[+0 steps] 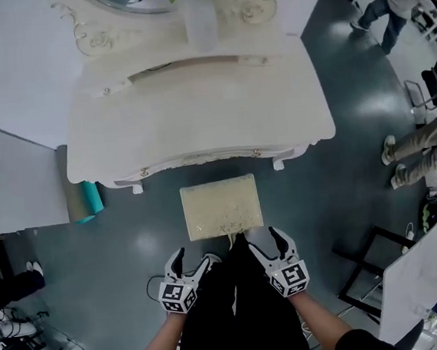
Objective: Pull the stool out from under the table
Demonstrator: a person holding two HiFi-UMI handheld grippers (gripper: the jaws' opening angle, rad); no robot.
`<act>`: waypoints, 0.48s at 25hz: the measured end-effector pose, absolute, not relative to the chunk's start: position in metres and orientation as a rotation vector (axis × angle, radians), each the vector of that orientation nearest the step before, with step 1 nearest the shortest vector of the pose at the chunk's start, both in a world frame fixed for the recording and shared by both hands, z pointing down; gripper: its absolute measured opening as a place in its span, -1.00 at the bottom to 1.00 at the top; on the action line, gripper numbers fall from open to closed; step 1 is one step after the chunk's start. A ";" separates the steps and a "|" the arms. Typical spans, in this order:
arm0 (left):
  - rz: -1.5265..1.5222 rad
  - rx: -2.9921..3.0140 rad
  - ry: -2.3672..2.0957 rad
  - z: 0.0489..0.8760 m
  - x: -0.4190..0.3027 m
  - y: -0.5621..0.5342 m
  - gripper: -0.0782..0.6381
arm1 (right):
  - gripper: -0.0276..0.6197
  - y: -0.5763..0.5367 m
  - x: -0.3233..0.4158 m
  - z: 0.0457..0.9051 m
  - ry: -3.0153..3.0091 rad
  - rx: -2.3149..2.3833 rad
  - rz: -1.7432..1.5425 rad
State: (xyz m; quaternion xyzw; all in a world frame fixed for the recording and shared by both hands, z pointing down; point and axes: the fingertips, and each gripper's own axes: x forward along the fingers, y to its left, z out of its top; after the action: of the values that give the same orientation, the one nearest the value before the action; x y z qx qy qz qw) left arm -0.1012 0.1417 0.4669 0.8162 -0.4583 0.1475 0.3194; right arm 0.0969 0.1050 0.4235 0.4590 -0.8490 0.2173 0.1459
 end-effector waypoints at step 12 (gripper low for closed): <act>0.174 2.269 -1.319 0.293 -0.113 0.133 0.27 | 0.10 0.109 0.025 0.247 -2.678 1.273 0.324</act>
State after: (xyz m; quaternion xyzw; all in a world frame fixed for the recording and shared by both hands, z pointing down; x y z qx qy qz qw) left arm -0.1127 0.1335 0.2929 0.8346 -0.4852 0.0641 0.2528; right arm 0.0250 0.1094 0.2469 0.4255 -0.8950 0.1082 0.0795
